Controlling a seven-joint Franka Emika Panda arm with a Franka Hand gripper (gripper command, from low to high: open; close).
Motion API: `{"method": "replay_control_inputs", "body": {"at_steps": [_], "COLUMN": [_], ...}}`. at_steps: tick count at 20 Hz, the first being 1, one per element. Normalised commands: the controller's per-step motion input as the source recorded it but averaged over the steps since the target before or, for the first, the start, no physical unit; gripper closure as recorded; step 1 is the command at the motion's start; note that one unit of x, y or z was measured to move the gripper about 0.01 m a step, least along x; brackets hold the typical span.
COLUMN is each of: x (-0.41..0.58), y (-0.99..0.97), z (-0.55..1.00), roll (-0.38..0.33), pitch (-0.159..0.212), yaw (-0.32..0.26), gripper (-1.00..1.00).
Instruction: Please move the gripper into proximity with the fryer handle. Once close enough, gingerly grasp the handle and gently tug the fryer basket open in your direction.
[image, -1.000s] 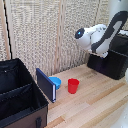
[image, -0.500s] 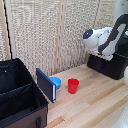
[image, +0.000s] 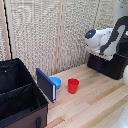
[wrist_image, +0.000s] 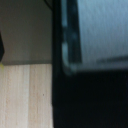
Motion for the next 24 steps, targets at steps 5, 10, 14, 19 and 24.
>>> {"method": "replay_control_inputs", "body": {"at_steps": [5,10,14,19,24], "x": [-0.052,-0.047,-0.065,-0.184,-0.027], "y": [0.07,0.02,0.00,0.06,0.08], "z": [-0.01,0.04,0.01,0.08,0.15], "roll": [-0.033,0.067,0.029,-0.067,-0.057], "pitch": [-0.052,-0.011,0.000,0.002,0.009], "yaw": [0.072,0.180,0.204,0.174,0.129], "gripper": [1.00,1.00,1.00,1.00,1.00]}}
